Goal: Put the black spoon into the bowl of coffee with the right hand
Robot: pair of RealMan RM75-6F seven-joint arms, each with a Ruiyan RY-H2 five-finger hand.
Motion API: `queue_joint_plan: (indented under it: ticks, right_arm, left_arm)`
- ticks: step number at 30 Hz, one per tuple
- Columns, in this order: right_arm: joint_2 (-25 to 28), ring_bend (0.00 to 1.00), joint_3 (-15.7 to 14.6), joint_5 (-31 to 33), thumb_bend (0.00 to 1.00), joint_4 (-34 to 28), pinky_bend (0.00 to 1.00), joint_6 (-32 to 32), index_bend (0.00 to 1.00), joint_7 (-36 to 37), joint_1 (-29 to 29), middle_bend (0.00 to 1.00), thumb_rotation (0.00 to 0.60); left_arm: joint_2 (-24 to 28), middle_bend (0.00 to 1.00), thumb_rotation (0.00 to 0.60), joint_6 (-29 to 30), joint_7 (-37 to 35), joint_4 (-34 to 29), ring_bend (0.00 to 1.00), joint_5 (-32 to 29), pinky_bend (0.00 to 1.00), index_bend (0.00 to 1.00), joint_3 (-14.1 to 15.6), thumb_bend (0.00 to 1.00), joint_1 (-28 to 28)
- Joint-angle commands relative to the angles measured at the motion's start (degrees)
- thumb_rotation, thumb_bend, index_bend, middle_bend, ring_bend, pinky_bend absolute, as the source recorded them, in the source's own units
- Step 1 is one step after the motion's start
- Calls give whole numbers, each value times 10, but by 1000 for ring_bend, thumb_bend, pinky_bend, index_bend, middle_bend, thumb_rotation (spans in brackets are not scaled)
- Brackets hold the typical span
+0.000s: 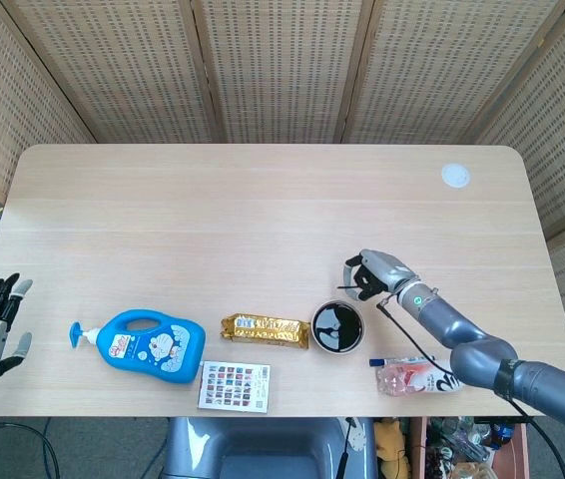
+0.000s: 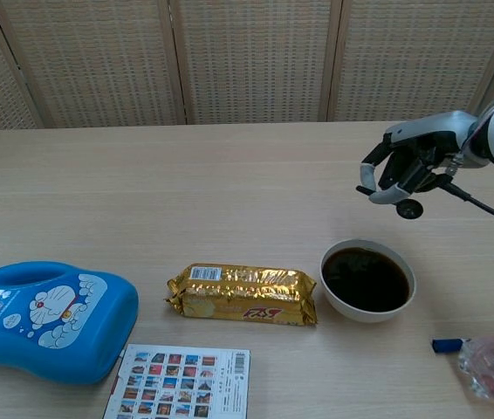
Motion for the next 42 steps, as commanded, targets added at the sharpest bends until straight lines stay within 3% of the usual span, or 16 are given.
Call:
queue_joint_plan:
  ticks: [1,11,14,24,42]
  right_arm:
    - [22,966,29,-10,660,-47,1000,-40,686,50,-15,954,600]
    - [5,967,95,-1,668,-89,1000,-96,687,151,-47,957,600]
    - [-13,967,101,-5,669,-87,1000,-86,687,159,-57,958,600]
    - [-51,968,83,-25,670,-77,1000,-48,688,166,-71,959,600]
    - [-93,968,19,-79,679,-27,1000,33,690,155,-77,961,600]
  left_arm:
    - [1,0,600,1,0,-1,0,0,0,0,1,463,1]
    - [4,0,600,6,-11,2,0,1,0,0,5,463,8]
    - [5,0,600,5,-17,4,0,2,0,0,8,464,10]
    - [8,0,600,7,-33,9,0,5,0,0,12,464,15]
    - [10,0,600,6,-37,8,0,11,0,0,15,464,17]
